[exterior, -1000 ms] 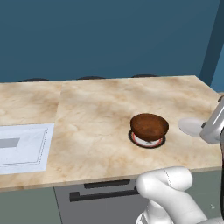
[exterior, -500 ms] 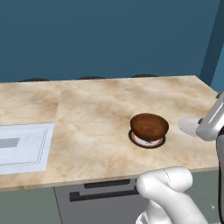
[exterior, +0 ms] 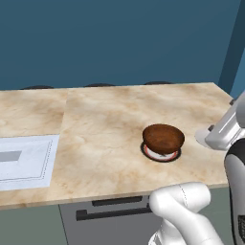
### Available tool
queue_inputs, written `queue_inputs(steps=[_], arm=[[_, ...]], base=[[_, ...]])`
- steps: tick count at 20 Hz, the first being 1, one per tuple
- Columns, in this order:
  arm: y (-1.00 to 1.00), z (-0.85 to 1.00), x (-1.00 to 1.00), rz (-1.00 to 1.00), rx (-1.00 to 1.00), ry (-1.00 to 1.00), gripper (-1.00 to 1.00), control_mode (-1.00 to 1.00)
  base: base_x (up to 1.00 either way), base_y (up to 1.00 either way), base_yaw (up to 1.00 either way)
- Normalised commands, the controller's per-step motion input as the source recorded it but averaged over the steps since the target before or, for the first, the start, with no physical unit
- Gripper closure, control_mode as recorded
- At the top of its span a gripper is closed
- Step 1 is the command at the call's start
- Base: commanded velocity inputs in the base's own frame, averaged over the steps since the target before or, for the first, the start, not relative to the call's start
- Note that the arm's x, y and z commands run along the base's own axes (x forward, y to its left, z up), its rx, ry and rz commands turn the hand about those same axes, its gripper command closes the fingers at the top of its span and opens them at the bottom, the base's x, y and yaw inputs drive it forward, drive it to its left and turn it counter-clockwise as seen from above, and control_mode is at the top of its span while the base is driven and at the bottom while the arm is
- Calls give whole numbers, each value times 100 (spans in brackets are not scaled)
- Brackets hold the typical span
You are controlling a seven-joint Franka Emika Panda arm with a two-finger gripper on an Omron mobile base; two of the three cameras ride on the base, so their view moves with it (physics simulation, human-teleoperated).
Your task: Move the bowls from the cabinet to the plates on the dining table.
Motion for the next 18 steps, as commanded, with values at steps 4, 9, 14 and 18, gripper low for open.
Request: queue_inputs(steps=[4,9,14,18], arm=[[0,0,9,0,2,-11,-100,-100],[0,0,1,0,1,-10,-100,-100],[0,6,0,0,0,-3,-100,-100],[0,13,-1,-1,0,0,-100,-100]], base=[[0,0,0],[0,0,0],[0,0,0],[0,0,0]])
